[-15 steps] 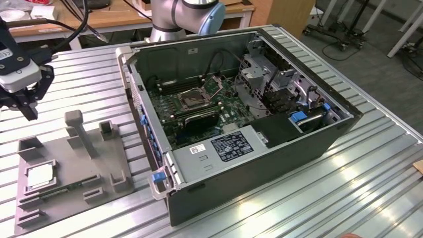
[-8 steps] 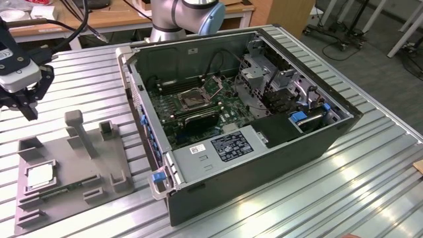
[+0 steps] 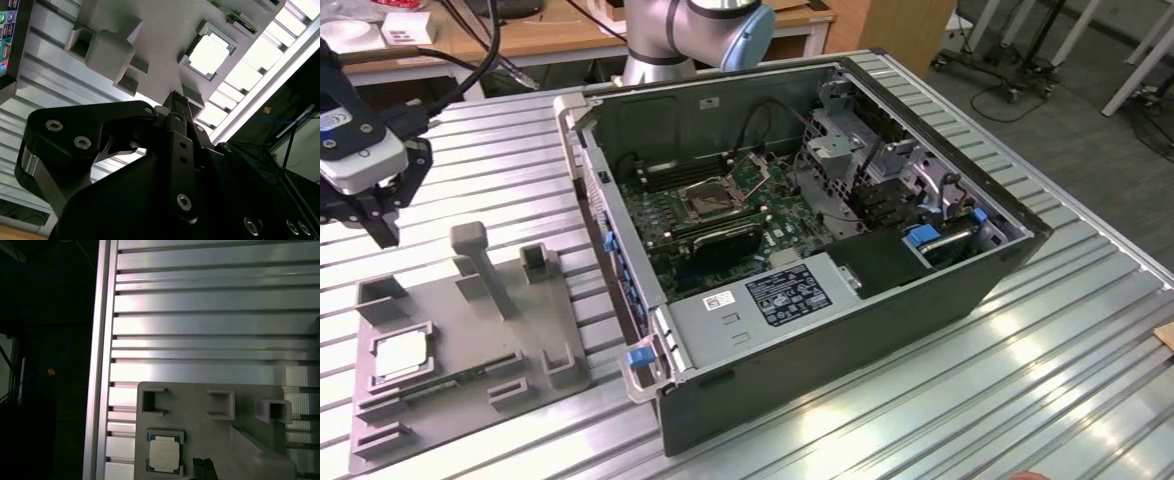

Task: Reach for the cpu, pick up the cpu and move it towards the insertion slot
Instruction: 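Reach for the cpu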

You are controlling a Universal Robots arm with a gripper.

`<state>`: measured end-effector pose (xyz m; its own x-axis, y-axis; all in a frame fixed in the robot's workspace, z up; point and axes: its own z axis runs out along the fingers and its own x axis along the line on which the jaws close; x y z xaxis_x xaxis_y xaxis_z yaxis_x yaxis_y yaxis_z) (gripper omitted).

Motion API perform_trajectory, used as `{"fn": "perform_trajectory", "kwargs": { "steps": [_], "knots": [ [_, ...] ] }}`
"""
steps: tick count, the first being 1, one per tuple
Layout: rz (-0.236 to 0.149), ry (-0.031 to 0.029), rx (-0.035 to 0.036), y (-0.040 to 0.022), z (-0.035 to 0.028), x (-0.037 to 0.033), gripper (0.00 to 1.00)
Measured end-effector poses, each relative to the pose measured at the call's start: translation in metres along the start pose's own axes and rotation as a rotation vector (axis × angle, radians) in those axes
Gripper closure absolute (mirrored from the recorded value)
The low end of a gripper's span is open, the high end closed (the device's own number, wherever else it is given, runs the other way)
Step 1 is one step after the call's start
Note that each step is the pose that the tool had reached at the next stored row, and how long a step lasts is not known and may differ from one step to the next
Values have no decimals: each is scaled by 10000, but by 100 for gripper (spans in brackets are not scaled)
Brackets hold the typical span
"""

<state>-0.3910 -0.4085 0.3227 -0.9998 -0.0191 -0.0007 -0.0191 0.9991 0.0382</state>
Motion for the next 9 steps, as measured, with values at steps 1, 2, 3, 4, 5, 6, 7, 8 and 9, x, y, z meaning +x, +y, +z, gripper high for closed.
{"fn": "perform_trajectory", "kwargs": {
  "steps": [1, 2, 3, 4, 5, 6, 7, 8, 9],
  "knots": [
    [0, 0, 0, 0, 11, 0, 90],
    [0, -1, 0, -1, 19, 0, 90],
    [0, 1, 1, -1, 21, 0, 90],
    [0, 3, 2, -1, 21, 1, 90],
    [0, 2, 2, -1, 22, 1, 90],
    [0, 0, 0, -1, 23, 1, 90],
    [0, 1, 0, -1, 23, 1, 90],
    [0, 1, 1, -1, 23, 1, 90],
    [0, 0, 1, -1, 25, 0, 90]
  ]
}}
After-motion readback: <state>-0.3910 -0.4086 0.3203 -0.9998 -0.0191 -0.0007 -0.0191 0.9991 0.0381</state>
